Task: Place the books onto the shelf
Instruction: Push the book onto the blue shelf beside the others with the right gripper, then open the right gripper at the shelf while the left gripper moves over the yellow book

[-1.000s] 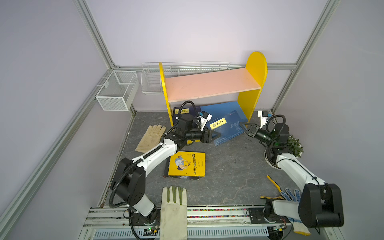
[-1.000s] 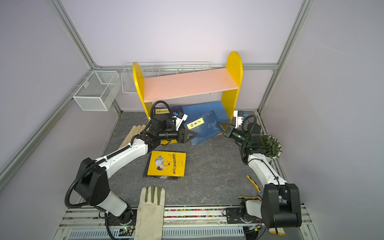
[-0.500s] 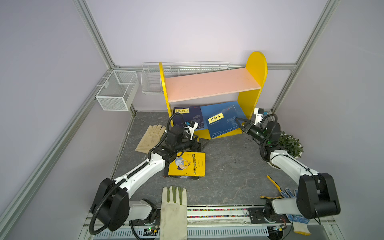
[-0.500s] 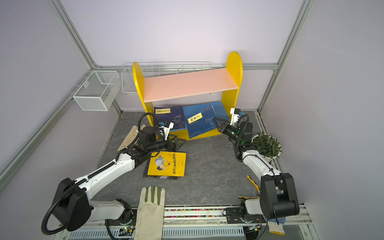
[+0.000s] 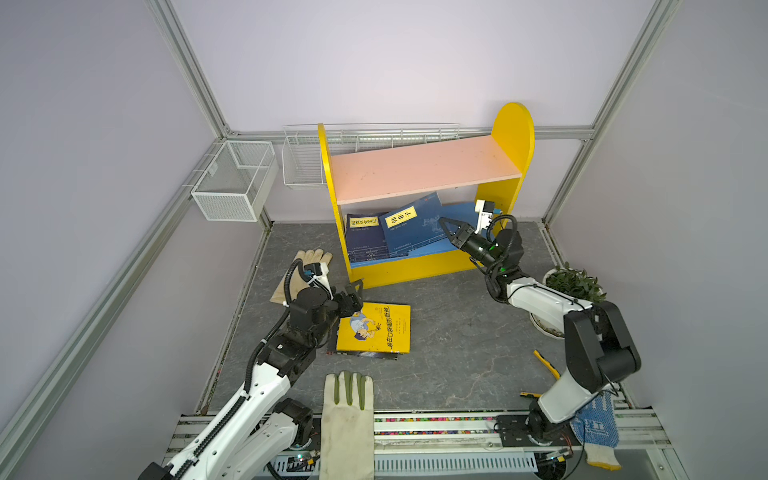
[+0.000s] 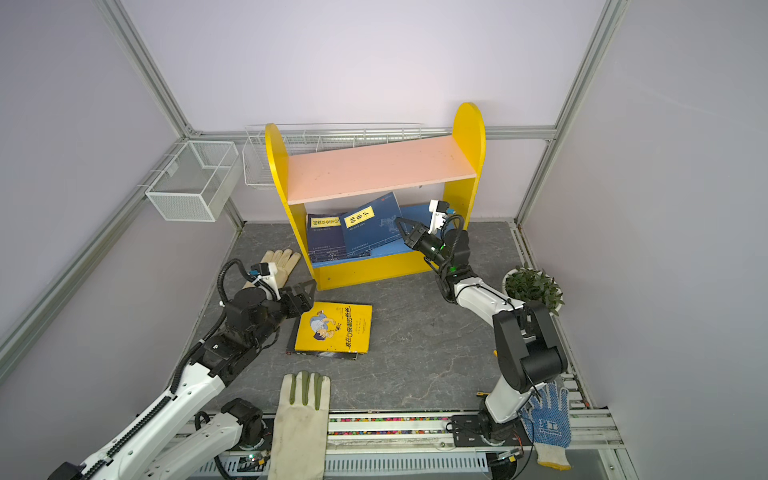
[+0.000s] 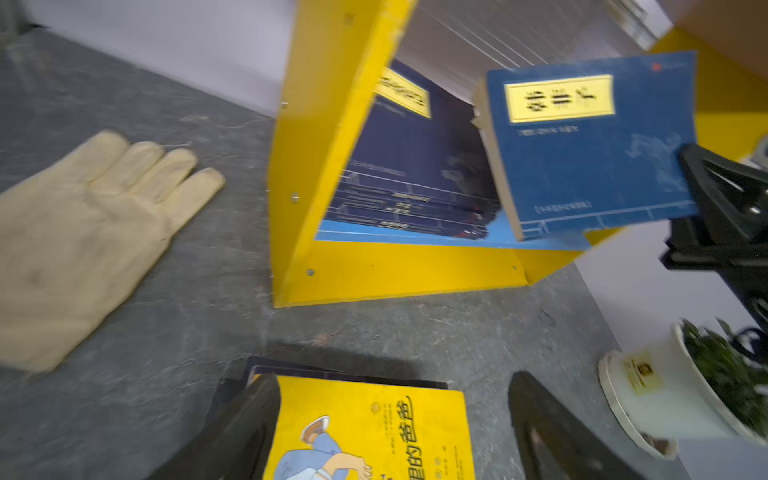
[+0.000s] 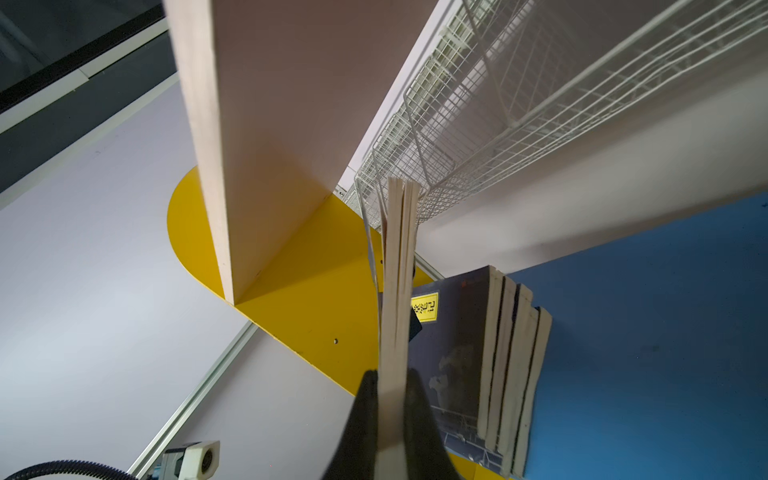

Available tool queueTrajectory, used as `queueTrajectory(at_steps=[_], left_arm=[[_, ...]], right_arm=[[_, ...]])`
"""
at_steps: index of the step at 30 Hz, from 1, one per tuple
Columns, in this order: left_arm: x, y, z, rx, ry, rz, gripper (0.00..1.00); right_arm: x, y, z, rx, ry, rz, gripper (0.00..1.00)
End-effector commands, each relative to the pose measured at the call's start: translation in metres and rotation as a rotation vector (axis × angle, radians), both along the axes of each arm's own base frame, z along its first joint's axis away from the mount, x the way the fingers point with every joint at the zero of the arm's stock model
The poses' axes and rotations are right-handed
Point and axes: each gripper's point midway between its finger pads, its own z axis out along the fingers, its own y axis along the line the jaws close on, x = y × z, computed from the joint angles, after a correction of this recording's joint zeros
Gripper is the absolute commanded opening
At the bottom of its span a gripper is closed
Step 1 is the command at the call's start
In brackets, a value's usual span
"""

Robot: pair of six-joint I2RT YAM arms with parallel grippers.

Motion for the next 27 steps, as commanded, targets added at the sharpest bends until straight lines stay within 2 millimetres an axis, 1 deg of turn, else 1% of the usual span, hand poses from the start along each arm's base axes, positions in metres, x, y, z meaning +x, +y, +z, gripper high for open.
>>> queueTrajectory(at_steps=[1,3,8,10,13,16,27], left_arm=[[0.002,0.054,-0.041,-0.004,0.155,0.256,0.87],[0.005,0.066,-0.047,0.029,0.172,0.317,0.87],[0.021,0.076,-0.053,0.064,0.198,0.351,0.87],[0.028,0.079,-0.055,0.045,0.206,0.367,0.87],[0.038,0.075,-0.055,0.022,0.208,0.353,0.86],[0.041,0.069,-0.056,0.012,0.215,0.332,0.86],[0.04,0.064,-0.063,-0.015,0.219,0.305,0.86]], right_arm=[[0.003,0.022,0.025,0.061,-0.066,0.01,0.06],[0.008,0.041,0.021,0.057,-0.066,0.032,0.07],[0.023,0.081,0.007,0.029,-0.04,0.049,0.07],[0.029,0.091,0.0,0.016,-0.029,0.05,0.07],[0.038,0.099,-0.007,0.015,-0.016,0.037,0.07],[0.044,0.105,-0.015,0.011,0.001,0.026,0.07],[0.042,0.123,-0.031,0.009,0.042,0.03,0.07]])
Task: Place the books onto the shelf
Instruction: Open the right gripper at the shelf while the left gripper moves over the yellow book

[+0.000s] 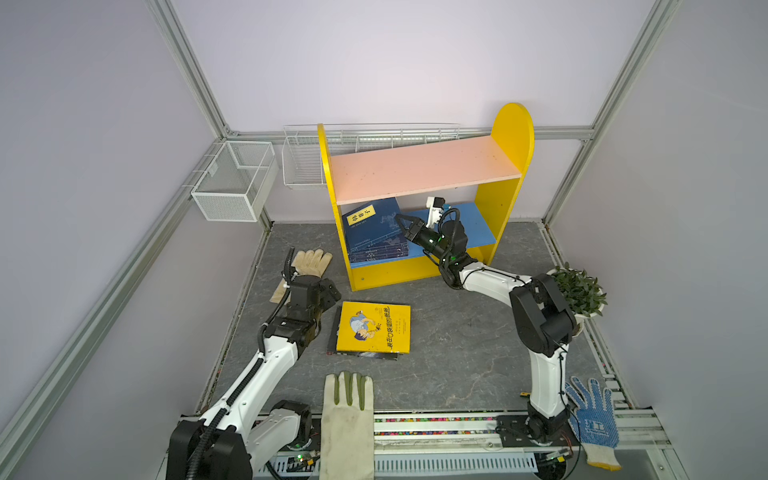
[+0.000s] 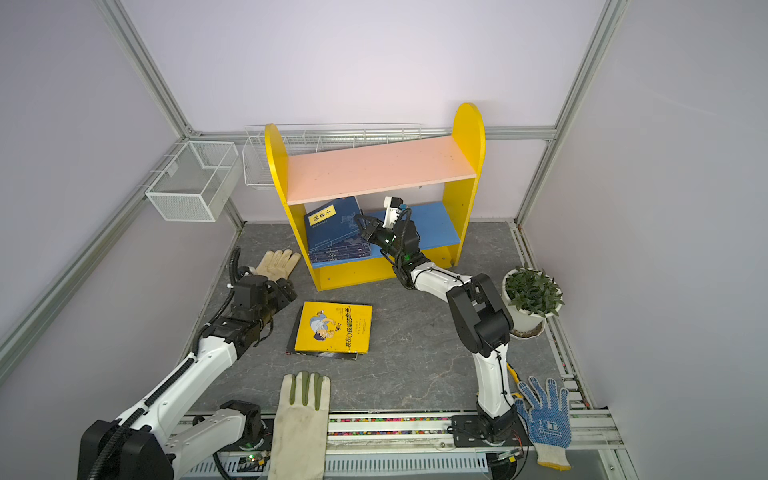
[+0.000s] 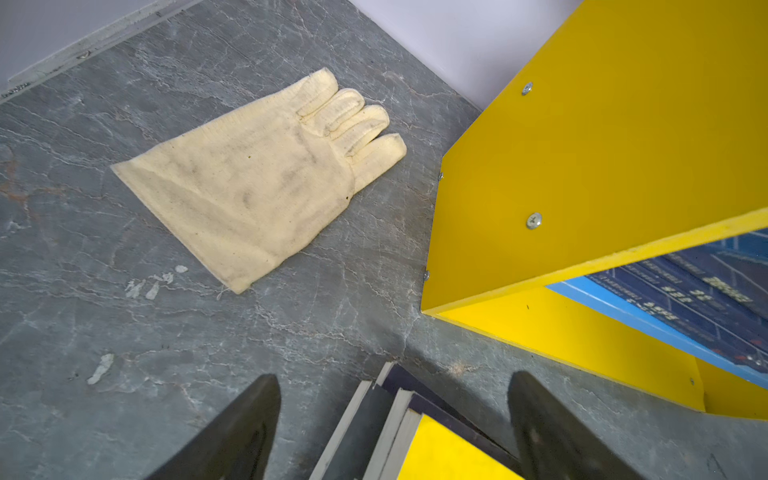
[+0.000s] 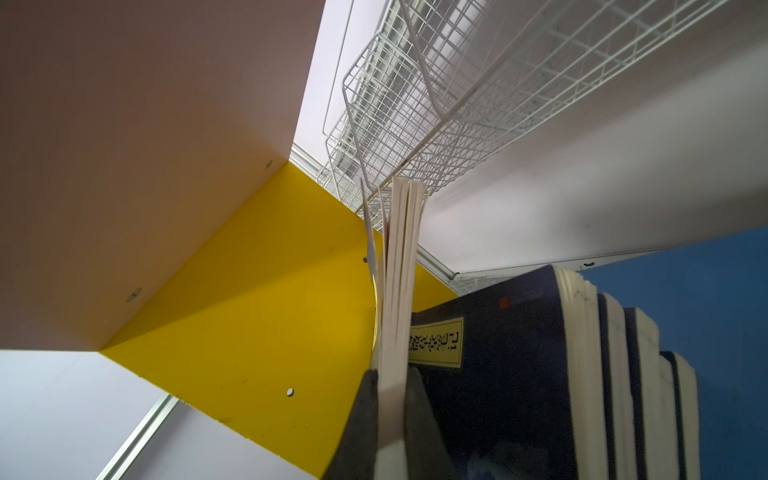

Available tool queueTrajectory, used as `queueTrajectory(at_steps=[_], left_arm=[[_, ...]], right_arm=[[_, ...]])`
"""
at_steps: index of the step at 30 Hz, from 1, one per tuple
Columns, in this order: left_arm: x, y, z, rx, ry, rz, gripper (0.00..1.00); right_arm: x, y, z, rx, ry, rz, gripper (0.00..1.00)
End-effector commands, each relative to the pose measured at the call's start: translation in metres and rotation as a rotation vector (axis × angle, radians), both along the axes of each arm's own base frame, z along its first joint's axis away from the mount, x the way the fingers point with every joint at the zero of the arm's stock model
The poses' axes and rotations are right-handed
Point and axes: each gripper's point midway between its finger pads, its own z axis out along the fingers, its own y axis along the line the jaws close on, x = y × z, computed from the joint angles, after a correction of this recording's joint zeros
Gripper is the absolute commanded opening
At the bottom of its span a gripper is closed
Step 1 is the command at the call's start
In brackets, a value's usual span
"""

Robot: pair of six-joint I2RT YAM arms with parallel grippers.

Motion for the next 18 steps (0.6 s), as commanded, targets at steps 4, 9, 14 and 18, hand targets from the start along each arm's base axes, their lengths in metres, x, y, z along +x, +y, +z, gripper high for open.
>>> queueTrajectory(at_steps=[4,9,14,18], left_arm=[[0.003,-0.002,0.006,-0.029,-0.028,-0.002,0.86],[0.004,-0.004,0.003,-0.037,-0.024,-0.003,0.86],[0.004,-0.006,-0.002,-0.05,-0.013,-0.006,0.86],[0.006,-0.008,-0.002,-0.055,-0.019,-0.014,0.86]], right_arm=[[-0.009,0.022,-0.003,0.002,0.008,0.029,0.08],[-0.016,0.032,-0.023,-0.14,0.055,0.041,0.1],[-0.027,0.037,-0.039,-0.311,0.079,0.06,0.12],[-0.033,0.039,-0.053,-0.437,0.119,0.079,0.14]])
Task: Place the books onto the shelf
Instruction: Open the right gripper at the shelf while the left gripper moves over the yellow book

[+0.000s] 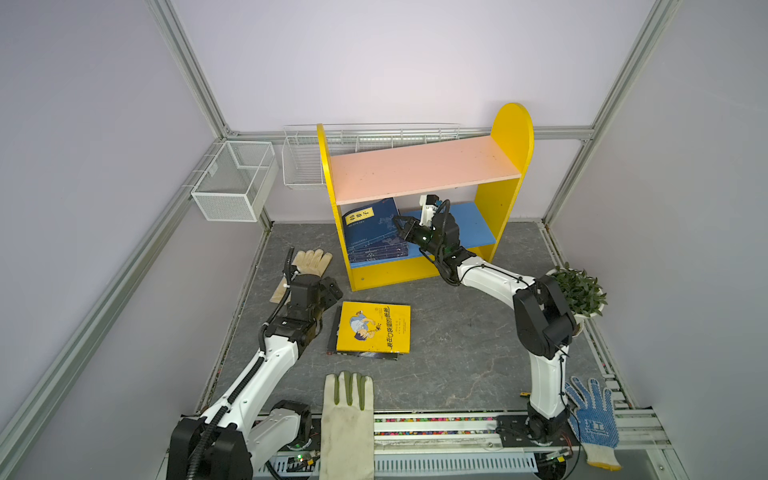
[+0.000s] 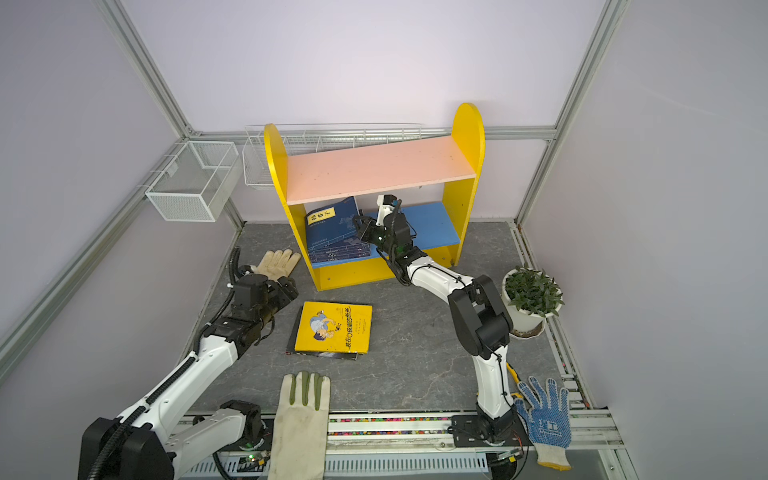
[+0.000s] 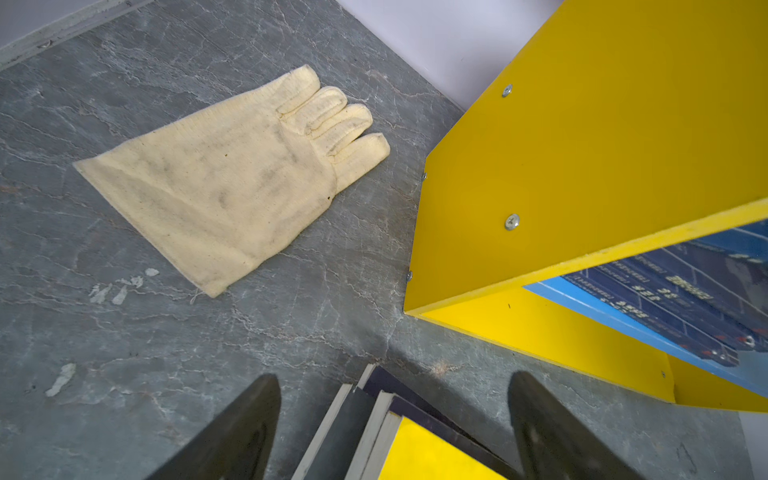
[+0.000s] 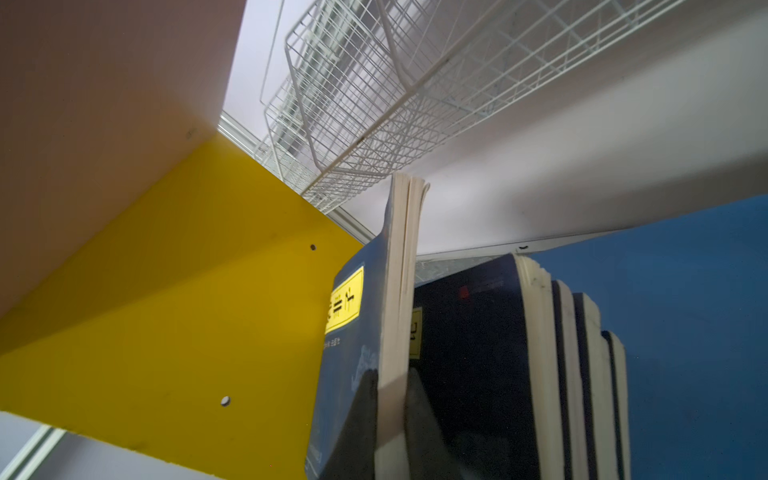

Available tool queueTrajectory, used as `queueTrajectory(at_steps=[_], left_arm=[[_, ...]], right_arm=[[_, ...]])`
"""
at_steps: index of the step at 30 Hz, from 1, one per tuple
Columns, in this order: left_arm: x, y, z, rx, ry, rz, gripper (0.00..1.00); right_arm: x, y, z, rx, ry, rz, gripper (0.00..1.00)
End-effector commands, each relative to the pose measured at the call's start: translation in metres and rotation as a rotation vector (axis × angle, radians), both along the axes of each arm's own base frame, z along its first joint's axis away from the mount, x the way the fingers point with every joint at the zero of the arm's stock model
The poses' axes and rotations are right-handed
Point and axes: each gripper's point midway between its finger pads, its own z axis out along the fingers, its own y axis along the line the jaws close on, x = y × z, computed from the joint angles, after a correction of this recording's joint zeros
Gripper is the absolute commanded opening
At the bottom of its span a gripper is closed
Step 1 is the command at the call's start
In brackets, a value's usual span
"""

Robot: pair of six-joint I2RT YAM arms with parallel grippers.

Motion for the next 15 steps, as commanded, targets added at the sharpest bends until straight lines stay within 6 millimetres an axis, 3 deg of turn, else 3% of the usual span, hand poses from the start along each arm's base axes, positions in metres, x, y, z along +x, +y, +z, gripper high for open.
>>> queueTrajectory(at_steps=[1,8,15], left_arm=[[0.002,0.0,-0.004,-0.017,-0.001,0.005,0.86],[0.003,-0.004,-0.007,-0.025,0.009,-0.008,0.86],[0.004,-0.007,-0.009,-0.032,0.015,-0.023,0.86]], right_arm=[[-0.042,0.03,-0.041,-0.21,0.101,0.145,0.16],[-0.042,0.021,-0.043,-0.35,0.089,0.116,0.32],[-0.034,0.005,-0.033,-0.457,0.035,0.039,0.57]])
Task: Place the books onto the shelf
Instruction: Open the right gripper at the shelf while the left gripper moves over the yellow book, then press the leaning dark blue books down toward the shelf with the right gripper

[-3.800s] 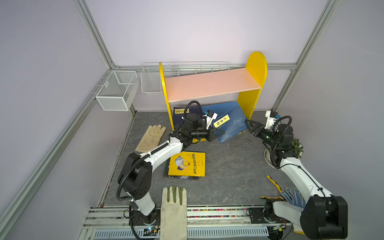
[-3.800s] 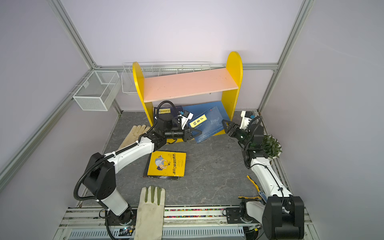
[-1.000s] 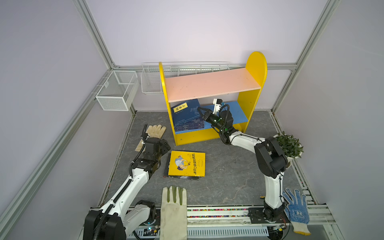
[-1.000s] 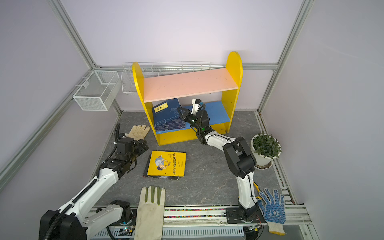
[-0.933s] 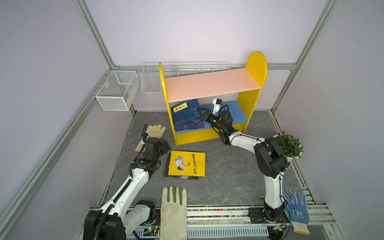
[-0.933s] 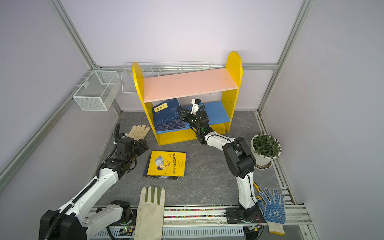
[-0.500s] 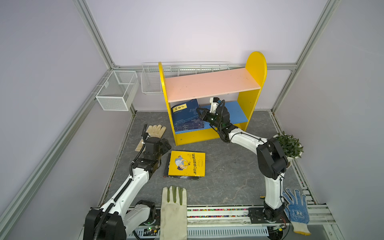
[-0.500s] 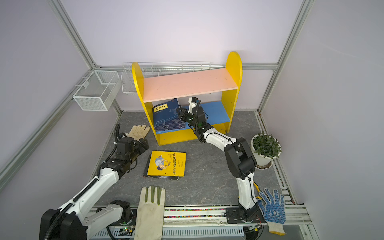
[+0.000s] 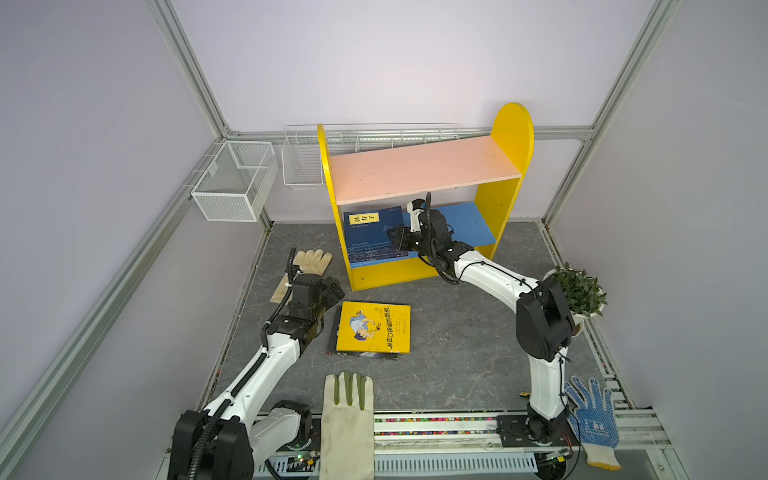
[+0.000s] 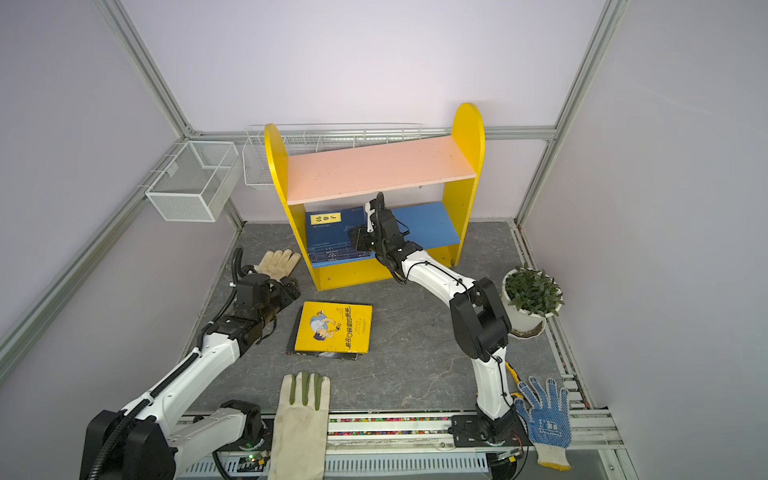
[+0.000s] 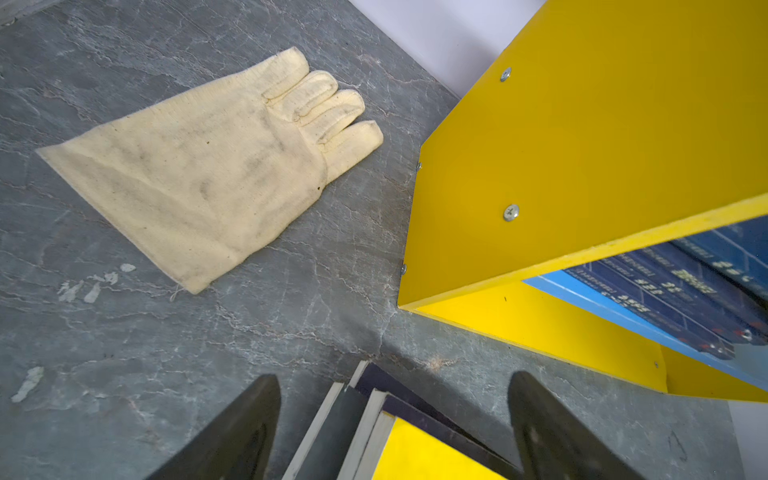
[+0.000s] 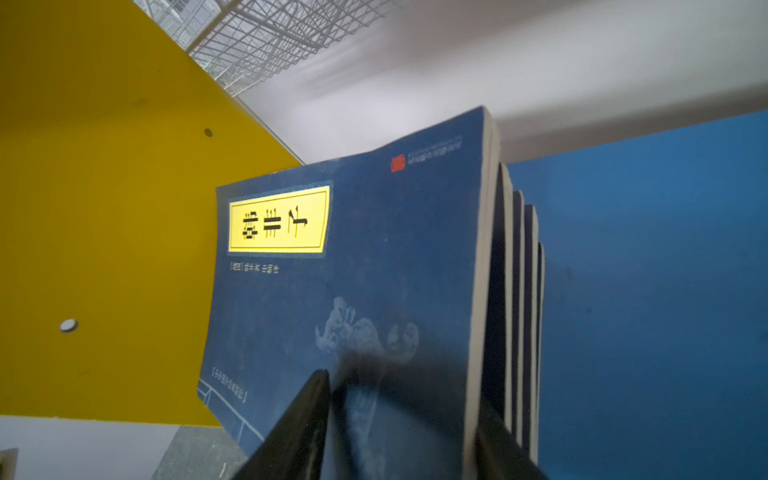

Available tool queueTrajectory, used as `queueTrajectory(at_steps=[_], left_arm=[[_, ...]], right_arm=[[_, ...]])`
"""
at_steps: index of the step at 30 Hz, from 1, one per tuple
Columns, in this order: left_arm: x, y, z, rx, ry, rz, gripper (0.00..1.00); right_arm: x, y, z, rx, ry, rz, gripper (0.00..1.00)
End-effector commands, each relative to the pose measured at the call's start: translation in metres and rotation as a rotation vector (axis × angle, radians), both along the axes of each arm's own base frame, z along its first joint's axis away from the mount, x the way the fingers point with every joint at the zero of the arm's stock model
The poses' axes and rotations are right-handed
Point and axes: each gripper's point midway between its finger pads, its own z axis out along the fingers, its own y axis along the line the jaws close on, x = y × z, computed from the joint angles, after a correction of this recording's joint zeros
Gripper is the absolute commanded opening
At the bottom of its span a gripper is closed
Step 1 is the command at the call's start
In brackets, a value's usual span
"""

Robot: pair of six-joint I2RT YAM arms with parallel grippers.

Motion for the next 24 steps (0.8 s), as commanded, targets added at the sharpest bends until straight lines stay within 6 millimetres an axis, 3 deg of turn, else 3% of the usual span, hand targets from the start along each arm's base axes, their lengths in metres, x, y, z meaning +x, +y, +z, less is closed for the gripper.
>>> queueTrajectory(at_steps=[1,9,24], left_arm=[[0.001,-0.001,-0.002,-0.015,0.001,0.0,0.86],[0.003,-0.002,0.0,-0.014,-0.002,-0.007,0.86],[0.005,-0.007,0.0,-0.022,0.002,-0.029,0.86]], right_arm=[[-0.014,-0.001,0.009,-0.096,-0.028,0.023,0.59],[-0.01,-0.013,0.029,-0.175,-0.103,-0.009,0.82],[-0.007,-0.01,0.037,-0.192,-0.142,0.056,0.83]])
